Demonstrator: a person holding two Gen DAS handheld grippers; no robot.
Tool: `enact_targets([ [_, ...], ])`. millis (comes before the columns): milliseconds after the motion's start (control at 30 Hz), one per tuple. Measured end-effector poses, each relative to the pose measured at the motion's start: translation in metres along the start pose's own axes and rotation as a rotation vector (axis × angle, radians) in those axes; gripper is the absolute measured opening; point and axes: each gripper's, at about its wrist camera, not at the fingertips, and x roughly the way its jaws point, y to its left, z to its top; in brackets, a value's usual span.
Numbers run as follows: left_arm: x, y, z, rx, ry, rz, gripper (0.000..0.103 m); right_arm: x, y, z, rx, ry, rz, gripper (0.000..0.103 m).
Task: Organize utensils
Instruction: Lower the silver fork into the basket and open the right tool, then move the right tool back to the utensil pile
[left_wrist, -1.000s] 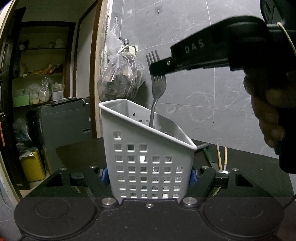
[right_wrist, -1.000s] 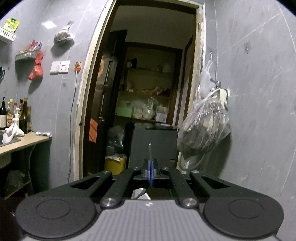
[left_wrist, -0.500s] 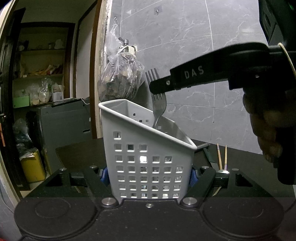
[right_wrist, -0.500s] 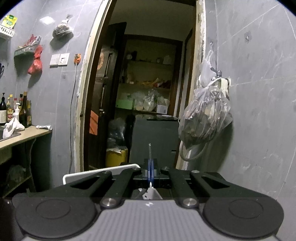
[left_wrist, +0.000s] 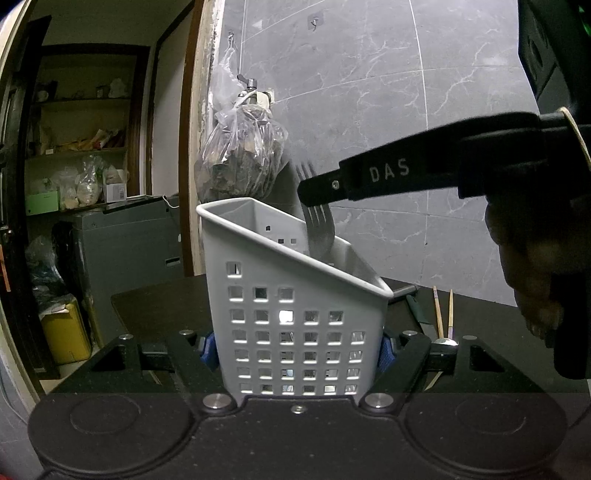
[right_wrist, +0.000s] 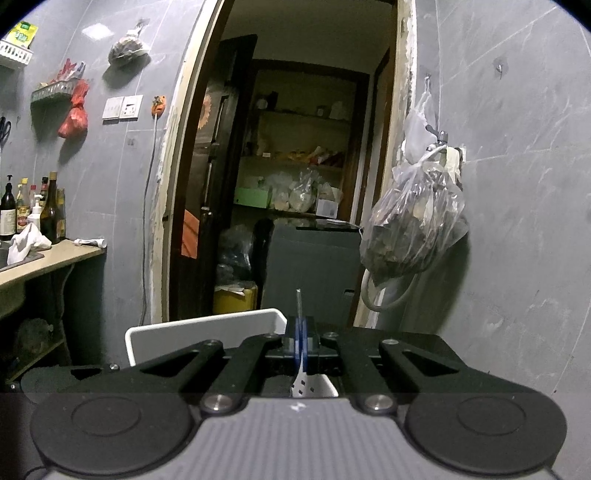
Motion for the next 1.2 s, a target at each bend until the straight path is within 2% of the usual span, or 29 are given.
enact_targets([
  [67,0.0,0.0,0.0,0.0,0.0,0.0,0.076,0.001,0.0,-0.001,-0.001,0.006,0.002,0.002],
  [100,0.0,0.0,0.0,0.0,0.0,0.0,0.076,0.002,0.0,-0.001,-0.001,0.006,-0.001,0.009],
  [133,0.0,0.0,0.0,0.0,0.0,0.0,0.076,0.002,0.0,-0.001,0.0,0.007,-0.005,0.011],
  [267,0.0,-0.001,0.0,0.0,0.0,0.0,0.076,0.0,-0.001,0.0,0.007,0.004,0.007,0.012],
  [333,0.0,-0.001,0.0,0.0,0.0,0.0,0.076,-0.002,0.0,-0.001,0.006,0.001,0.011,0.017],
  [467,0.0,0.0,0.0,0.001,0.0,0.0,0.076,-0.008,-0.002,0.001,0.017,-0.027,0.021,0.046],
  [533,0.0,-0.001,0.0,0.001,0.0,0.0,0.076,-0.012,-0.003,0.002,0.018,-0.047,0.016,0.055],
  [600,0.0,-0.001,0.0,0.001,0.0,0.0,0.076,-0.017,-0.006,0.004,0.024,-0.062,0.004,0.073],
  [633,0.0,0.0,0.0,0.0,0.0,0.0,0.076,-0.019,-0.007,0.004,0.027,-0.071,-0.004,0.078],
  [700,0.0,-0.001,0.0,-0.001,0.0,0.0,0.076,-0.022,-0.01,0.004,0.027,-0.084,-0.029,0.095],
  [767,0.0,-0.001,0.0,0.001,0.0,0.0,0.076,-0.026,-0.013,0.003,0.028,-0.096,-0.051,0.102],
  [900,-0.001,0.0,0.0,-0.001,0.0,-0.001,0.076,-0.031,-0.028,-0.002,0.061,-0.078,-0.101,0.103],
  [1200,-0.001,-0.001,0.0,0.002,0.0,0.0,0.076,-0.041,-0.082,-0.041,0.215,0.055,-0.262,0.103],
])
